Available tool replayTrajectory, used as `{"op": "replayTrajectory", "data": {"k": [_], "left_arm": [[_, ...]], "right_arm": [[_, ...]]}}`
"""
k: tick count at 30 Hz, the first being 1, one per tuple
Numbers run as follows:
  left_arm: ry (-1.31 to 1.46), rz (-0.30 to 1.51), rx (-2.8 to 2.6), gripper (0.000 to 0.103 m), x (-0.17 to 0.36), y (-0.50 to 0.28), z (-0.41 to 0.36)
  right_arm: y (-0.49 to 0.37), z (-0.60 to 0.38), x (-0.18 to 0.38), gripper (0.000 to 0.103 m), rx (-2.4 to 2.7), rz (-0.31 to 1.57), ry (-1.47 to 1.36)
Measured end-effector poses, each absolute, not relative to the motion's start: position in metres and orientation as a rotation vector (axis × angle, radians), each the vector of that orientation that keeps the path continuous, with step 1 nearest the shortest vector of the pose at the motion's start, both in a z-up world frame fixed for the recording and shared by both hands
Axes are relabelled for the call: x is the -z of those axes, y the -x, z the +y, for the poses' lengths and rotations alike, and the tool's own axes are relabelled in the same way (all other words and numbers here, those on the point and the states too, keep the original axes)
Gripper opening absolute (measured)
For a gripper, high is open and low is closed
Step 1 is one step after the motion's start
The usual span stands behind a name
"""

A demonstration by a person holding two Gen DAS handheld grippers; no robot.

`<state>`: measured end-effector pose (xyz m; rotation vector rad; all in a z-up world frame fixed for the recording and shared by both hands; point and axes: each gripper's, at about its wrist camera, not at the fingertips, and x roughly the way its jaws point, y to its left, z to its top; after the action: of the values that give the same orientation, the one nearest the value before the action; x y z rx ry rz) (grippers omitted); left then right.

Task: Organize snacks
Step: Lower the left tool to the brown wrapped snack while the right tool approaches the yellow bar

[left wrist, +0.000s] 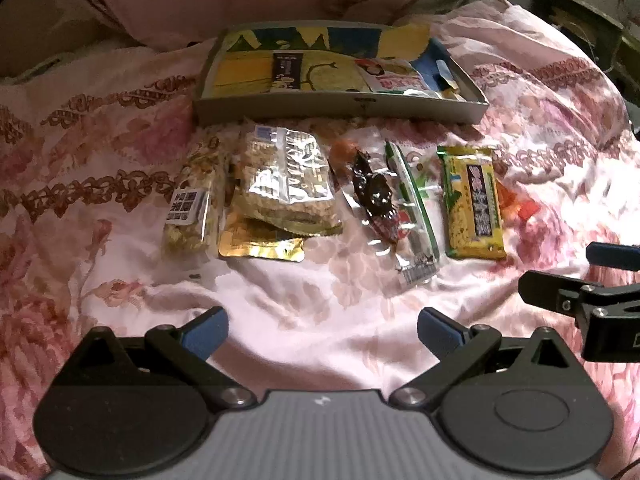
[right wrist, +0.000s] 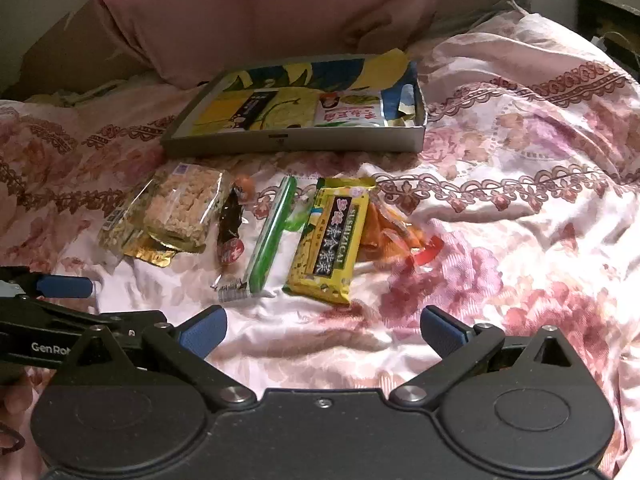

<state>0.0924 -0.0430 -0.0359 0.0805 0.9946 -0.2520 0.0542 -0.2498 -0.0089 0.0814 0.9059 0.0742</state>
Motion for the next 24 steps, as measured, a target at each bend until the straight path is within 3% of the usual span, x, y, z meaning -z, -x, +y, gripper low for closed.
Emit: {"op": "replayTrajectory", "data": {"k": [18, 24], "left_arm": [[0.010, 0.997, 0.254, 0.103, 0.045, -0.123, -0.045], [0.135, 1.002, 0.319, 0.102, 0.047, -0.135, -0.040]], "right_arm": [[-0.103, -0.273, 0.030, 0.102, -0.127, 0.951, -0.214], [-0.117, -0.281, 0.039, 0.093, -0.179, 0.946, -0.295]]}}
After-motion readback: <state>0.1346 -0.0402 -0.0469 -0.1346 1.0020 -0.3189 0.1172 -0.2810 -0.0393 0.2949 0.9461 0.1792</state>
